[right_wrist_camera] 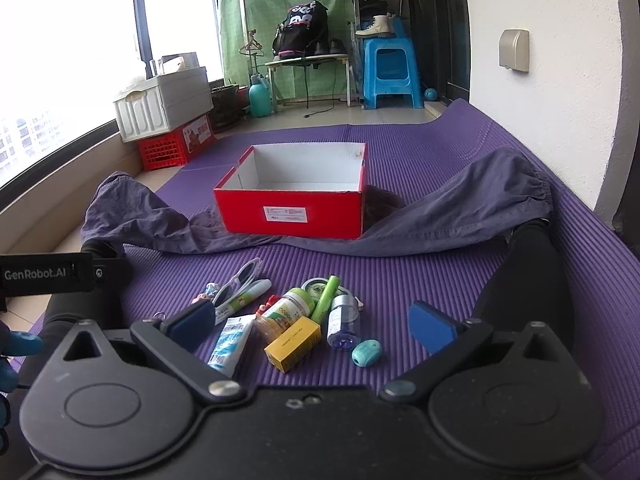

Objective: Organize rigid objects

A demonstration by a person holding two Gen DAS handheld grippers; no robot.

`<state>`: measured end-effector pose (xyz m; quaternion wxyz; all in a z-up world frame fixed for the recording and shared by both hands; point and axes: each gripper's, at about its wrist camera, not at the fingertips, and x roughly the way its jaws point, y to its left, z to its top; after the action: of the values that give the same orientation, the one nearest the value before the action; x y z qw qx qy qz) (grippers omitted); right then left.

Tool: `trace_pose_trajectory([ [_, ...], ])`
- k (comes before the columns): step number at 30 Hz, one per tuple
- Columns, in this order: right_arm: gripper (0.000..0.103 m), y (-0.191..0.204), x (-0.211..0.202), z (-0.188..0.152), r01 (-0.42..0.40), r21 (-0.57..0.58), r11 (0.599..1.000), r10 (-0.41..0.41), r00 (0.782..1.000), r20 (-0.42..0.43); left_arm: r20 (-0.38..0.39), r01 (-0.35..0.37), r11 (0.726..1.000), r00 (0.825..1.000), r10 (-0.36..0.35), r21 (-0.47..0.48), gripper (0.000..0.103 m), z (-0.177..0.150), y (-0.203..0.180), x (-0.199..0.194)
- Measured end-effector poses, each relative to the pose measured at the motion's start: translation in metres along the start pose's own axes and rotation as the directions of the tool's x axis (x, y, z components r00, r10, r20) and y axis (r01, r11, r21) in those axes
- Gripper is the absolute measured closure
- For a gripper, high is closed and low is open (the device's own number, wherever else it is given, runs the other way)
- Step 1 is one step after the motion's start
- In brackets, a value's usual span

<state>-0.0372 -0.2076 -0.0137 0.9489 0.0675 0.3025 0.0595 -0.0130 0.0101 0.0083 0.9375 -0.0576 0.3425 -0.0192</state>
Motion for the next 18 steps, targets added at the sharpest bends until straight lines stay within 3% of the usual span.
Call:
trace_pose_trajectory([
  [5,0.000,-0.0004,0.0002,0.0002,-0.002,0.003,1.000,0.002,1.000,0.001,0.001,0.055,0.999,0.999,-0.055,-0.004,0.000,-0.0008,-0.0008,-0.0010],
  [18,0.000,-0.0035,0.0018,0.0000,-0.025,0.039,0.999,0.025,1.000,-0.004,0.018,0.056,0.998,0.998,-0.057,0.018,0.000,-0.0010,-0.0076,-0.0025],
])
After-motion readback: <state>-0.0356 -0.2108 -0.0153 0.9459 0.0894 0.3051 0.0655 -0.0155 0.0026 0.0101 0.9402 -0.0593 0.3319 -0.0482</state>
